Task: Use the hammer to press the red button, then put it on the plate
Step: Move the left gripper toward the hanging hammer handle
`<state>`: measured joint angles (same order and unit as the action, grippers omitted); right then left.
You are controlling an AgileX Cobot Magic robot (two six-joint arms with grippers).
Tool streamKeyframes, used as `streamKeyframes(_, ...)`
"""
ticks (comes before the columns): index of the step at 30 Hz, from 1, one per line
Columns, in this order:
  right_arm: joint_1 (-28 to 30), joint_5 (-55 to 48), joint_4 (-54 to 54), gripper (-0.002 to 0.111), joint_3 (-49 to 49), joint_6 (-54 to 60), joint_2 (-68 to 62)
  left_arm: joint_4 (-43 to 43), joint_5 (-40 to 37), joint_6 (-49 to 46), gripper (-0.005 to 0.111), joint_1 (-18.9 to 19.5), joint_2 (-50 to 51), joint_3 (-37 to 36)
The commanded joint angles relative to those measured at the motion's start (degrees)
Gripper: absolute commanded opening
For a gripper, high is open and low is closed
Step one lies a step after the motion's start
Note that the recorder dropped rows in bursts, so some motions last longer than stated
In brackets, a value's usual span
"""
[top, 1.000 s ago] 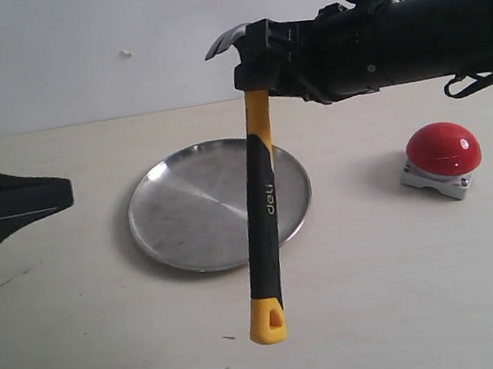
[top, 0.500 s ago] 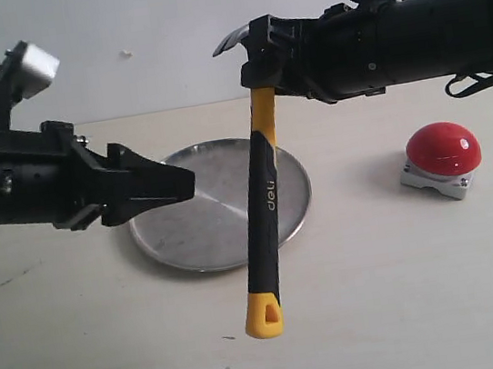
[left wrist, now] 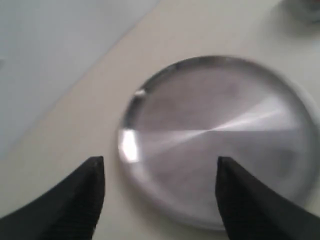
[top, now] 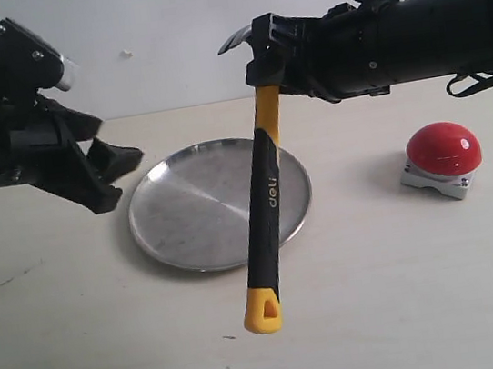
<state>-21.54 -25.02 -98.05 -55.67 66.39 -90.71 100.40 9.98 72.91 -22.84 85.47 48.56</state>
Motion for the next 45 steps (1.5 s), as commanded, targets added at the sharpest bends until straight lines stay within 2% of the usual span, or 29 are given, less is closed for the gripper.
streamKeyframes(1, -0.1, -0.1, -1.9, 0.000, -0.9, -0.1, 0.7, -1.8, -34.5, -15.6, 0.063, -4.9, 0.6, 0.4)
streamKeyframes(2, -0.1, 1.0, -1.9, 0.000, -0.9, -0.1, 0.7, -12.6, -39.7, -19.4, 0.063, -7.0, 1.5, 2.2)
streamKeyframes(3, -0.1, 1.6, -1.9, 0.000, -0.9, -0.1, 0.7, -20.7, -41.1, -23.2, 0.063, -7.7, 2.2, 3.5)
streamKeyframes(4, -0.1, 2.1, -1.9, 0.000, -0.9, -0.1, 0.7, -36.9, -41.4, -32.8, 0.063, -8.1, 3.5, 5.9)
streamKeyframes(5, -0.1, 2.2, -1.9, 0.000, -0.9, -0.1, 0.7, -46.9, -41.2, -39.5, 0.063, -8.1, 4.2, 7.2)
streamKeyframes(6, -0.1, 2.2, -1.9, 0.000, -0.9, -0.1, 0.7, -63.5, -41.7, -52.9, 0.063, -8.1, 5.4, 9.1)
streamKeyframes(7, -0.1, 2.2, -1.9, 0.000, -0.9, -0.1, 0.7, -71.4, -42.1, -59.7, 0.063, -8.1, 5.8, 9.7)
streamKeyframes(8, -0.1, 2.3, -1.9, 0.000, -0.9, -0.1, 0.7, -84.7, -43.3, -71.7, 0.063, -8.1, 6.1, 10.7)
streamKeyframes(9, -0.1, 2.3, -1.9, 0.000, -0.9, -0.1, 0.7, -92.2, -44.1, -78.7, 0.063, -8.1, 6.2, 10.9)
streamKeyframes(10, -0.1, 2.4, -1.9, 0.000, -0.9, -0.1, 0.7, -96.2, -44.8, -81.4, 0.063, -8.1, 6.2, 11.3)
streamKeyframes(14, -0.1, 2.7, -1.9, 0.000, -0.9, -0.1, 0.7, -112.0, -45.3, -86.1, 0.063, -8.1, 6.2, 13.4)
streamKeyframes(18, -0.1, 2.3, -1.9, 0.000, -0.9, -0.1, 0.7, -129.4, -47.7, -103.3, 0.063, -8.1, 6.2, 13.5)
streamKeyframes(20, -0.1, 2.6, -1.9, 0.000, -0.9, -0.1, 0.7, -134.8, -48.7, -107.9, 0.063, -8.1, 6.2, 13.5)
streamKeyframes(25, -0.1, 4.5, -1.9, 0.000, -0.9, -1.2, 0.7, -142.1, -49.5, -113.3, 0.063, -8.1, 6.2, 13.5)
streamKeyframes(32, -0.1, 5.7, -1.9, 0.000, -0.9, -1.7, 0.7, -147.8, -49.8, -113.3, 0.063, -8.1, 6.2, 13.5)
streamKeyframes(39, -0.1, 6.4, -1.9, 0.000, -0.9, -2.5, 0.7, -150.0, -50.9, -113.1, 0.064, -8.1, 6.2, 13.5)
streamKeyframes(45, -0.1, 6.5, -1.9, 0.000, -0.9, -4.9, 0.7, -153.2, -50.6, -113.0, 0.074, -8.1, 6.2, 13.5)
